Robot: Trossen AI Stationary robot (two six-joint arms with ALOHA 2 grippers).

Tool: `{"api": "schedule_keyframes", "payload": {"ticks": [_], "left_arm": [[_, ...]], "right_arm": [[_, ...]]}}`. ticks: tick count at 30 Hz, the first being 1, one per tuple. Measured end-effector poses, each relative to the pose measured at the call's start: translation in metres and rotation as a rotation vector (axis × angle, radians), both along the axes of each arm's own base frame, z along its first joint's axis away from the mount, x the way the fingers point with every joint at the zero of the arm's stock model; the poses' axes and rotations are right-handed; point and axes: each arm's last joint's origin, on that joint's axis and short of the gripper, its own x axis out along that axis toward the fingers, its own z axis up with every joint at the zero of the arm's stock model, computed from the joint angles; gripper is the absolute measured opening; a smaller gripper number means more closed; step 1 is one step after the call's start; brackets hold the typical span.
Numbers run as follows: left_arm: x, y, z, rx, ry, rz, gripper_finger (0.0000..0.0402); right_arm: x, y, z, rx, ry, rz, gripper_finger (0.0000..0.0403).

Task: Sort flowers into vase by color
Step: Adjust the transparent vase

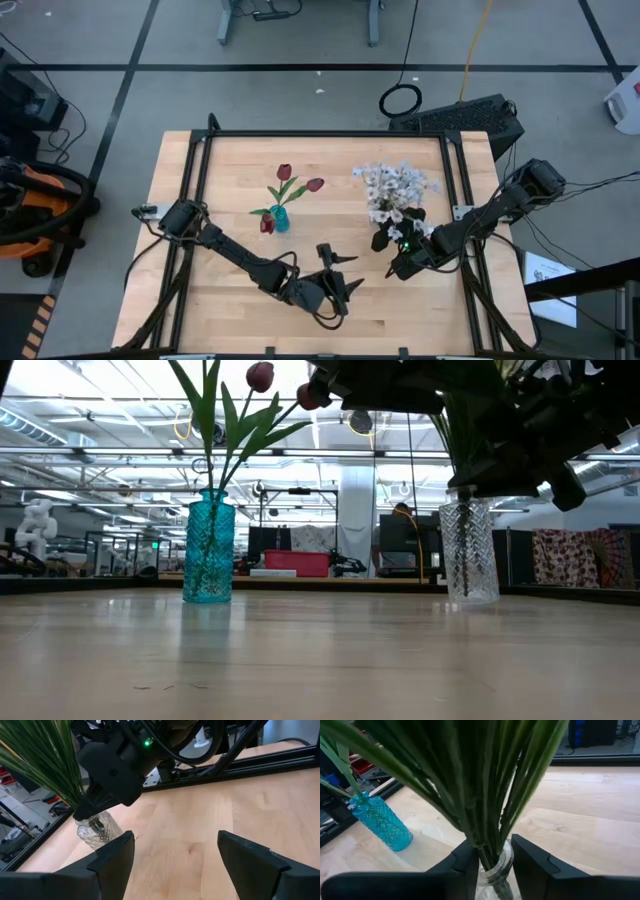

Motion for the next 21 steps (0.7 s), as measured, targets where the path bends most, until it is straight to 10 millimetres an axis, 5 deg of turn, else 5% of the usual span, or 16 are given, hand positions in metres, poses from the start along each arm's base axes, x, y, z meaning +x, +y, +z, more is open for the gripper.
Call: {"api": "schedule_keyframes", "payload": {"ticks": [21], "left_arm": [[-0.0002, 0.0001, -0.0001, 0.003, 0.006, 0.000, 0.0289]], "right_arm": [[-0.0013, -0.0005, -0.0017, -0.046, 0.094, 0.042, 0.0177]]}}
